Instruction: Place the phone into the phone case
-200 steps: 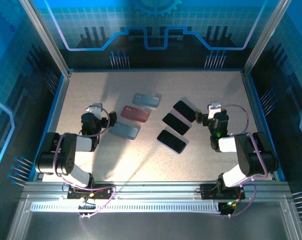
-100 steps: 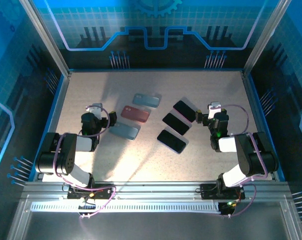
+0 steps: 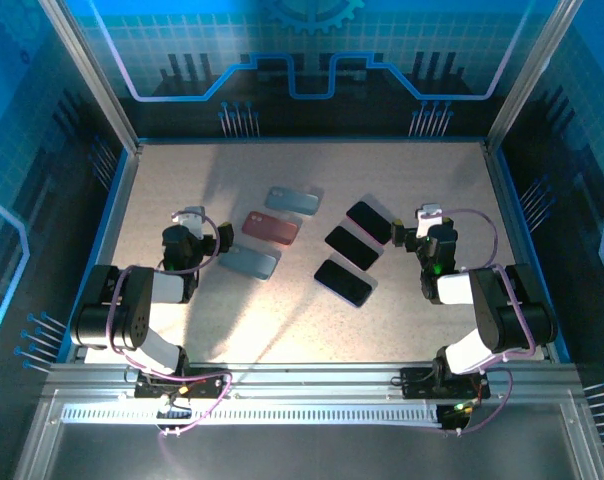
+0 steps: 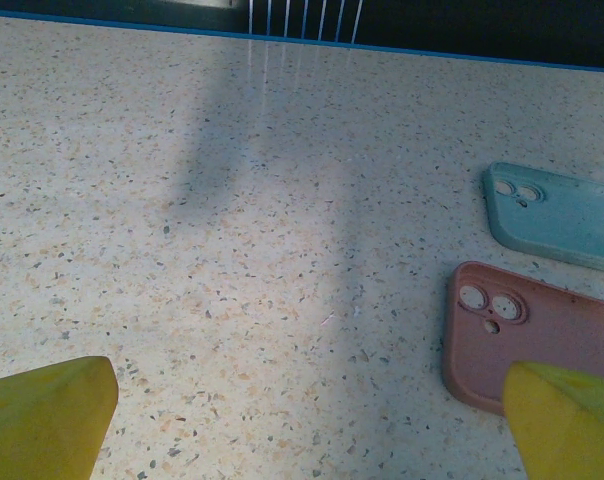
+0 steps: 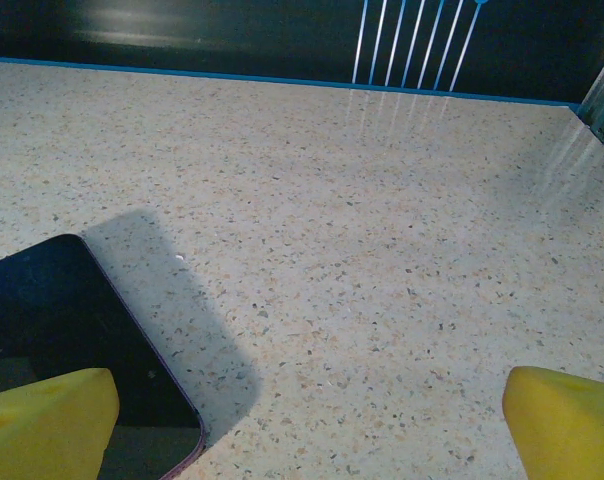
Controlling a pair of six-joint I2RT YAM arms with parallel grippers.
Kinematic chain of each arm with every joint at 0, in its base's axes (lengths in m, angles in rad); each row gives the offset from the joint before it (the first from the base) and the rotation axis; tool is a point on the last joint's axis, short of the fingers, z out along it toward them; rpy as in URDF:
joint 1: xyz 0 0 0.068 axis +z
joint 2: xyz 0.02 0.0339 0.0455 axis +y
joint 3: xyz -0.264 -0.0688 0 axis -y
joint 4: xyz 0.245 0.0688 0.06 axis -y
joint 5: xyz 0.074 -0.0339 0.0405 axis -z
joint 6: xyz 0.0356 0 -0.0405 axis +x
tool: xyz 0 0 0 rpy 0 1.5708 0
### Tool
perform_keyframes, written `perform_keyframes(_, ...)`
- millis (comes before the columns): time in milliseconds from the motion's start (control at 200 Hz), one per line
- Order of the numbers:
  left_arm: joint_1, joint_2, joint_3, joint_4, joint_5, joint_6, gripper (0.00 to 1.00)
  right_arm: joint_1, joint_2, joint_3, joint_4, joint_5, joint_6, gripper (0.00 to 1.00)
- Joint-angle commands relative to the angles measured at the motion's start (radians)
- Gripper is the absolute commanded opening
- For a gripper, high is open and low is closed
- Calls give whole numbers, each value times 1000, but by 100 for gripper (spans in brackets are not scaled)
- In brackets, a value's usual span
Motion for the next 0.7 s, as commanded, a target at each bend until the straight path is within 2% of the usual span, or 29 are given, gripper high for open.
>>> perform_keyframes(0, 0, 5, 18, 28, 13, 18, 99, 0, 4, 5, 12, -1, 0, 100)
perform_keyframes(75, 0, 5, 19, 29, 6, 18, 99, 0, 4, 5, 12, -2, -1, 100)
perform_keyframes(135, 1, -22, 26, 6, -64, -9, 94, 0, 3, 5, 12, -2, -1, 100)
perform_keyframes(210, 1, -137, 106, -244, -137, -34, 88, 25, -19, 11, -12, 77, -4, 100)
perform_keyframes(245, 0, -181, 154, -349, -146, -37, 82, 33, -34, 10, -22, 54, -21, 100)
perform_keyframes(340, -16, -255, 234, -434, -124, -96, 81, 53, -44, -15, 24, 84, -38, 100)
perform_keyframes(370, -38, -272, 266, -483, -146, -102, 81, 69, -57, -10, 14, 132, -50, 100)
perform_keyframes(410, -79, -287, 310, -548, -192, -101, 80, 113, -97, 37, -107, 213, -68, 100)
perform_keyframes(435, -106, -294, 331, -580, -215, -97, 80, 123, -117, 69, -183, 215, -77, 100)
perform_keyframes(525, -168, -321, 376, -658, -245, -122, 80, 134, -158, 214, -450, 188, -63, 100)
perform_keyframes(695, -186, -382, 428, -822, -197, -261, 80, 129, -171, 418, -795, 46, 9, 100)
